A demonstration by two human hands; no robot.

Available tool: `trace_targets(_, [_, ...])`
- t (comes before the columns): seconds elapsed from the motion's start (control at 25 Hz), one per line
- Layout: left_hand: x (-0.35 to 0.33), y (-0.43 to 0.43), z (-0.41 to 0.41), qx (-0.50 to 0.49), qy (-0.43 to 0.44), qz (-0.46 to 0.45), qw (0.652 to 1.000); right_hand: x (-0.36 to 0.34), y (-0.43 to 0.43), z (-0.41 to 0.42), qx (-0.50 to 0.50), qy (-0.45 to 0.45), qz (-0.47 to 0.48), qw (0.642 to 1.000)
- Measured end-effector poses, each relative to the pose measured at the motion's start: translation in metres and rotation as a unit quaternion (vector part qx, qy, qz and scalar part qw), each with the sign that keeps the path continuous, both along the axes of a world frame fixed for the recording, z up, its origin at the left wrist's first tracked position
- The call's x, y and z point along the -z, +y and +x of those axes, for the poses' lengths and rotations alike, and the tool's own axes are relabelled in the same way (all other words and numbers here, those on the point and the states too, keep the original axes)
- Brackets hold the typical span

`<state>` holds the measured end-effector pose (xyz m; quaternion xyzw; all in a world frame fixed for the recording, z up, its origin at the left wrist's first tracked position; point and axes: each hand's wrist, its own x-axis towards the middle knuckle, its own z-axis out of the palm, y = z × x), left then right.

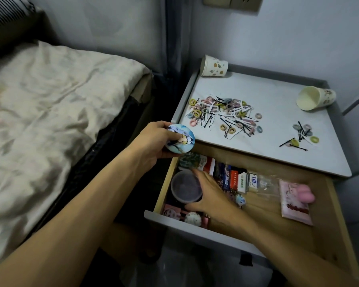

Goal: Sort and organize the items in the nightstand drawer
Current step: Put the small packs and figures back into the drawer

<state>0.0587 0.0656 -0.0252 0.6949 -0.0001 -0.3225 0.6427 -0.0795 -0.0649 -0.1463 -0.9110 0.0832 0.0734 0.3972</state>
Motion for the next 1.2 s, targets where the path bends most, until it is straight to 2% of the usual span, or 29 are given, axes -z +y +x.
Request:
trace_targets(0.12, [0.001, 0.001, -0.002, 0.019, -0.007, 0.004, 1.000, -0.024, -0.004, -0.007, 0.044, 0.022, 0.063, 0.997])
trace_targets(0.24, [0.004, -0.002, -0.007, 0.043, -0.014, 0.017, 0.999, -0.062, -0.009, -0.001, 0.110, -0.083, 0.109, 0.984])
trace_targets(0.36, [0.005, -0.008, -0.014, 0.066, 0.005, 0.002, 0.998, -0.087, -0.004, 0.013, 0.076, -0.174, 0.065, 0.980])
trace_targets(0.48, [0.004, -0.009, -0.016, 0.065, 0.017, -0.013, 0.998, -0.091, 0.004, 0.022, 0.053, -0.188, -0.009, 0.981])
trace_targets(0.56, [0.005, -0.009, -0.016, 0.067, 0.009, 0.001, 0.998, -0.088, 0.006, 0.026, 0.062, -0.197, -0.019, 0.978])
trace_targets(0.6, [0.006, -0.009, -0.015, 0.070, -0.004, 0.017, 0.997, -0.087, 0.005, 0.027, 0.070, -0.198, -0.014, 0.978])
trace_targets(0.68, [0.009, -0.007, -0.009, 0.064, -0.087, 0.077, 0.991, -0.080, 0.003, 0.024, 0.082, -0.183, -0.001, 0.980])
trace_targets(0.76, [0.006, -0.002, 0.001, 0.005, -0.177, 0.125, 0.976, -0.070, 0.001, 0.015, 0.063, -0.141, -0.016, 0.988])
trace_targets(0.8, [0.001, 0.000, 0.002, -0.027, -0.192, 0.126, 0.973, -0.063, 0.000, 0.011, 0.045, -0.110, -0.029, 0.993])
trace_targets(0.88, [-0.003, 0.001, 0.002, -0.049, -0.187, 0.122, 0.974, -0.050, 0.000, 0.005, 0.016, -0.067, -0.048, 0.996])
trace_targets(1.04, [-0.004, -0.004, -0.004, -0.001, -0.174, 0.124, 0.977, -0.033, 0.006, 0.007, -0.003, -0.064, -0.057, 0.996])
trace_targets(1.2, [-0.005, -0.009, -0.004, -0.006, -0.154, 0.098, 0.983, -0.022, 0.003, 0.008, -0.022, -0.049, -0.063, 0.997])
